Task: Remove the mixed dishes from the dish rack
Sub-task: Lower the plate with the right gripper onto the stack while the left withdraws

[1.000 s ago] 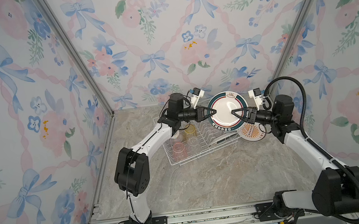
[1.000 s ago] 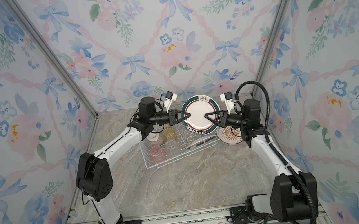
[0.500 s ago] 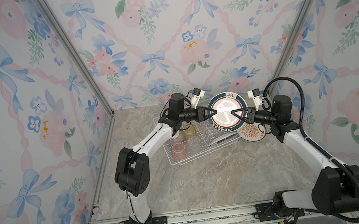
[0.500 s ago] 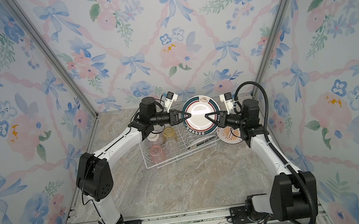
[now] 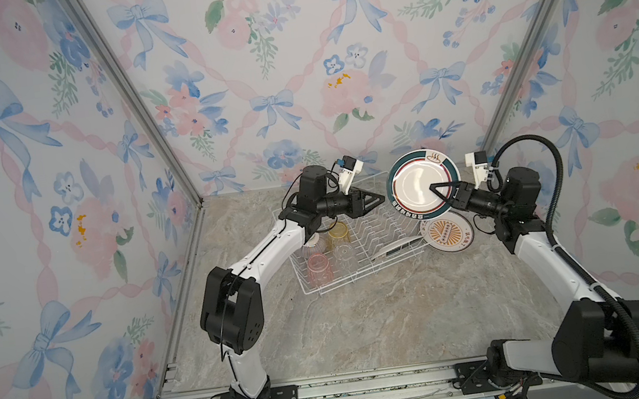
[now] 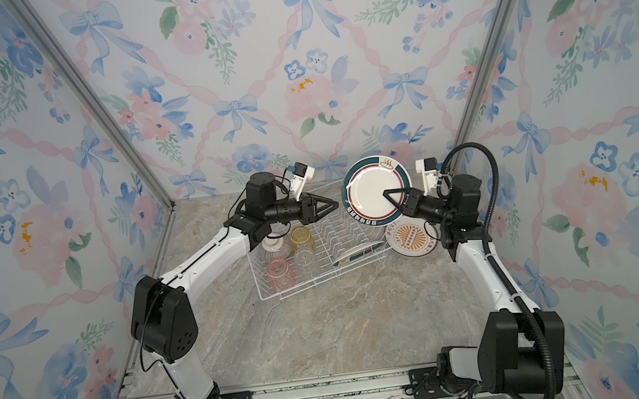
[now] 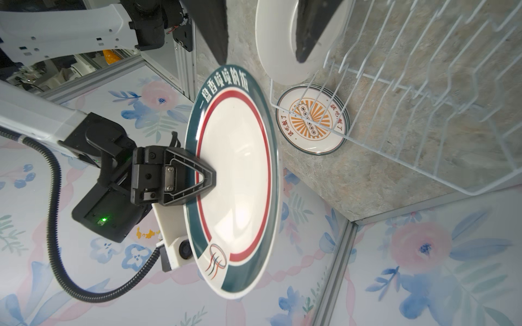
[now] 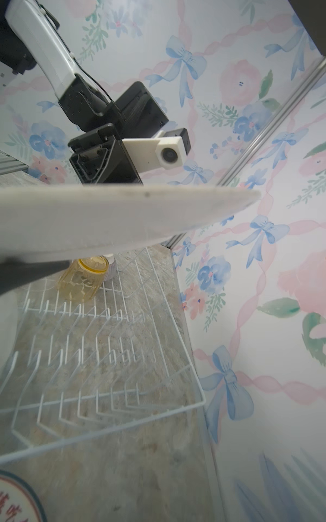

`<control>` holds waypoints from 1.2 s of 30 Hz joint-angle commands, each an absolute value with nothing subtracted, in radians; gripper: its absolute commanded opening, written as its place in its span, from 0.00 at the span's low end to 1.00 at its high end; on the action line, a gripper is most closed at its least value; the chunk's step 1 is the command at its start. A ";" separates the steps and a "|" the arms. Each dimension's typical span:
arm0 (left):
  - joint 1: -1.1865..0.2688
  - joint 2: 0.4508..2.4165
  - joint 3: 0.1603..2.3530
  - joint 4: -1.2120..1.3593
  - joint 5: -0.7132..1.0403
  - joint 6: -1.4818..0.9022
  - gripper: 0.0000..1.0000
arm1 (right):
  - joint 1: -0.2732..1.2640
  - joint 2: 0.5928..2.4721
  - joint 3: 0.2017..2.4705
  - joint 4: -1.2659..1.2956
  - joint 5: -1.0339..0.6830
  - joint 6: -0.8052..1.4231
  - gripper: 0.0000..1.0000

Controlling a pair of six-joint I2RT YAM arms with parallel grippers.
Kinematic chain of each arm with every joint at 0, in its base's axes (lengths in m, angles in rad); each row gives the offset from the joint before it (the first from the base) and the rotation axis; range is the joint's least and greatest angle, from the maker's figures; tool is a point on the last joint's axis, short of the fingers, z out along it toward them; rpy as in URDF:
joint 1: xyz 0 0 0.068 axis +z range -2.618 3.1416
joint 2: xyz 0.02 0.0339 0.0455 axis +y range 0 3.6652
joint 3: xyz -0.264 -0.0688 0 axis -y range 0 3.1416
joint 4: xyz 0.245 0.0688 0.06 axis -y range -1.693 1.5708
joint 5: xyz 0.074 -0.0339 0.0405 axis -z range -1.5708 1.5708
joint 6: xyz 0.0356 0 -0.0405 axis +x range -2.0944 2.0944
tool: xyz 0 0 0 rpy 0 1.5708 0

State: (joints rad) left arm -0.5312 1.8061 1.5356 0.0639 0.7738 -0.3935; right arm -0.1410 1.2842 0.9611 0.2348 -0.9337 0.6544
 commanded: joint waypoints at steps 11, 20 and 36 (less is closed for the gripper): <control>-0.674 1.648 1.472 -0.227 0.253 -0.037 0.36 | -0.437 1.230 0.943 -0.282 -0.467 0.527 0.00; -0.677 1.640 1.467 -0.226 0.250 -0.040 0.36 | -0.476 1.324 0.885 -0.271 -0.478 0.509 0.00; -0.676 1.667 1.478 -0.226 0.261 -0.044 0.36 | -0.394 1.552 0.918 -0.170 -0.656 0.554 0.00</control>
